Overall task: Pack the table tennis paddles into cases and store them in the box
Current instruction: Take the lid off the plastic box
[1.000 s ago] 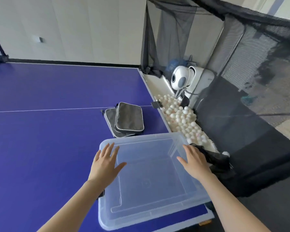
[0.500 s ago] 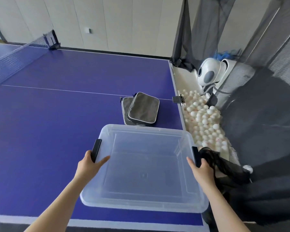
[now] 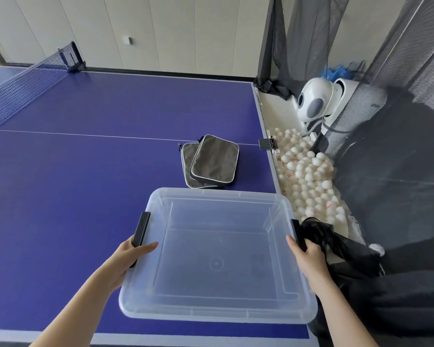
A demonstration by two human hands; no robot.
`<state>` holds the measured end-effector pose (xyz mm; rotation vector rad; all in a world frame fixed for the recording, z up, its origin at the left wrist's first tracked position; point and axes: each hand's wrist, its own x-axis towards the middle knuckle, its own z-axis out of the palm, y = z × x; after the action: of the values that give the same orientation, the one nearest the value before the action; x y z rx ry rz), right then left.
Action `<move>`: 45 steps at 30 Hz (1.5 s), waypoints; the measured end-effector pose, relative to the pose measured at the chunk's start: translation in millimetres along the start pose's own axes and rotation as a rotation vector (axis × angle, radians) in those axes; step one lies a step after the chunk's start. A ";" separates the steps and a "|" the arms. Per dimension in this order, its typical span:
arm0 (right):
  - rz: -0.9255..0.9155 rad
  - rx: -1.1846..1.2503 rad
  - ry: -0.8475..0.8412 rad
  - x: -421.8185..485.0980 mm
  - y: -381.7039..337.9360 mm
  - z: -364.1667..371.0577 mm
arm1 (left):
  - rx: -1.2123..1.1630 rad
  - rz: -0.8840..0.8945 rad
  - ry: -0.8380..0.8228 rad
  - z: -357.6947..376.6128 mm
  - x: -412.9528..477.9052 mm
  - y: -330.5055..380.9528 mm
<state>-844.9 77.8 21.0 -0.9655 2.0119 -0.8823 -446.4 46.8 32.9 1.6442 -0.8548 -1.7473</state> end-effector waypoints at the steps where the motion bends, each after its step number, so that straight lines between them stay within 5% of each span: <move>1: 0.007 0.025 -0.005 1.6 1.6 -1.2 | -0.010 -0.007 -0.014 -1.3 1.1 0.0; 12: 0.076 0.139 -0.047 5.9 10.6 -6.9 | -0.185 -0.125 -0.116 -20.0 8.1 -12.9; 19: 0.156 0.304 -0.248 3.7 13.9 -21.8 | -0.080 -0.030 -0.098 -22.8 1.1 -10.4; 25: -0.020 0.181 -0.078 -0.7 13.9 -20.4 | 0.123 0.218 0.163 -21.9 -6.9 -13.4; 32: -0.169 -0.050 -0.096 -16.7 7.2 -5.6 | 0.472 0.271 0.173 -9.2 -15.0 -25.1; 45: -0.140 -0.205 -0.124 -23.1 -7.5 -7.2 | 0.378 0.303 0.170 11.7 -22.0 -28.1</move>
<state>-837.8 95.3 37.8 -1.2572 1.9738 -0.6799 -456.4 82.1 24.9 1.7551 -1.3344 -1.2756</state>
